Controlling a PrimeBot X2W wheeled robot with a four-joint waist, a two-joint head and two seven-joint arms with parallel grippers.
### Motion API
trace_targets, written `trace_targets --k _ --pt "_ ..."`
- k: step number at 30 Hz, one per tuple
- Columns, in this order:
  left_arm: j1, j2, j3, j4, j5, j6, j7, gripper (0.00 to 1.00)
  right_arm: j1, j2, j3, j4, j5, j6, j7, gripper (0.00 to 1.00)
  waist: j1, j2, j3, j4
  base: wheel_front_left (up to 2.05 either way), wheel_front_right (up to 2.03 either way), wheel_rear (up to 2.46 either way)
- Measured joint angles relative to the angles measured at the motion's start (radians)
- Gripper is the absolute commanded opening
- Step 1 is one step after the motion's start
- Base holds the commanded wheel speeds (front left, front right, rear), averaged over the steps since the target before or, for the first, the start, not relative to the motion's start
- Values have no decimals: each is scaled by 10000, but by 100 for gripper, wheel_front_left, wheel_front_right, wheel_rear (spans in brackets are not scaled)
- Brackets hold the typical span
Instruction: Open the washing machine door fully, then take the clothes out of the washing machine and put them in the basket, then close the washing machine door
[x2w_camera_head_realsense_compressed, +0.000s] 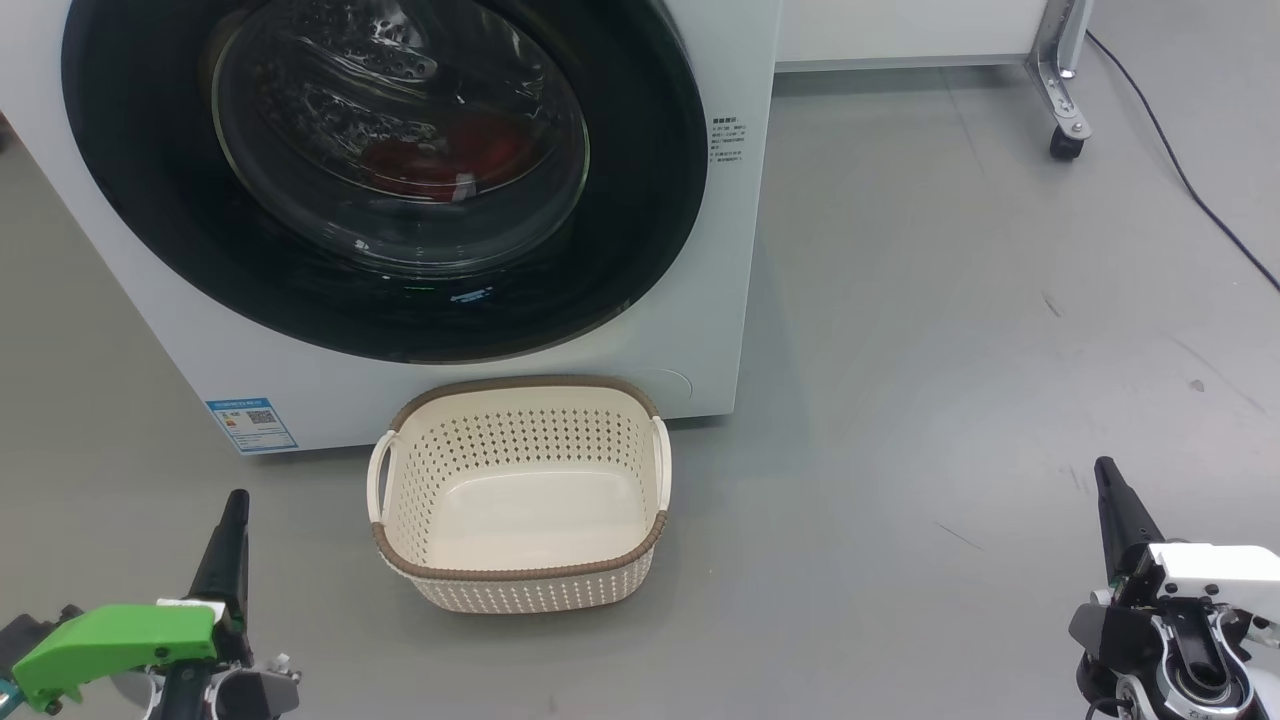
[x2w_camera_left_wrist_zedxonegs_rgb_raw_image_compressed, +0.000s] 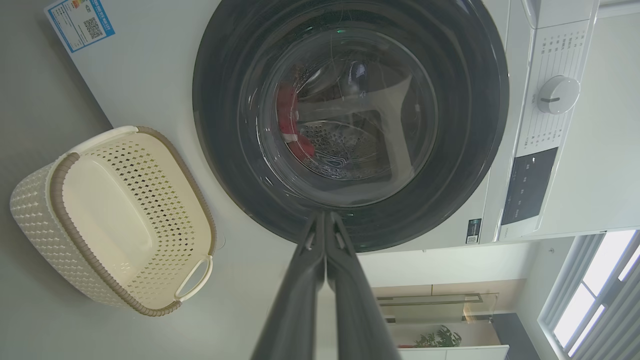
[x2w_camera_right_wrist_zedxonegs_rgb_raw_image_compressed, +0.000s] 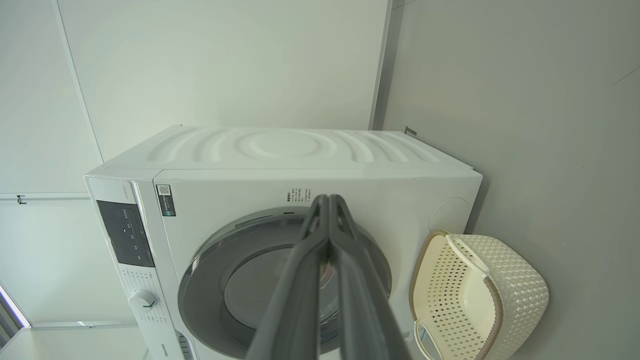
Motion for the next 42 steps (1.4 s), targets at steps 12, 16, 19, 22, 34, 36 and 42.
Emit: trace_targets --k 12,16,19,22,34,36,42 --pt "1 -17 17 0 0 0 0 0 0 4 -21 -2 -2 0 2 0 0 0 0 0 0 0 0" --pt "4 -33 17 40 -2 4 0 100 17 13 -29 33 4 -6 40 100 0 0 0 0 0 0 0" --pt "123 -203 -31 374 -2 12 0 100 266 205 -6 320 4 -10 40 100 0 0 0 0 0 0 0" --pt "318 -322 -79 514 -2 12 -2 100 485 316 25 443 2 -10 38 100 0 0 1 -1 0 0 0" --pt "308 -322 -215 389 151 12 -192 100 476 297 33 311 -224 -10 -192 100 0 0 -5 1 0 0 0" --pt "305 -322 -236 368 188 12 -209 100 476 297 44 284 -301 -10 -205 100 0 0 -7 3 0 0 0" --pt "299 -313 -311 320 677 12 -410 100 476 270 105 253 -623 -10 -382 100 0 0 -11 7 0 0 0"
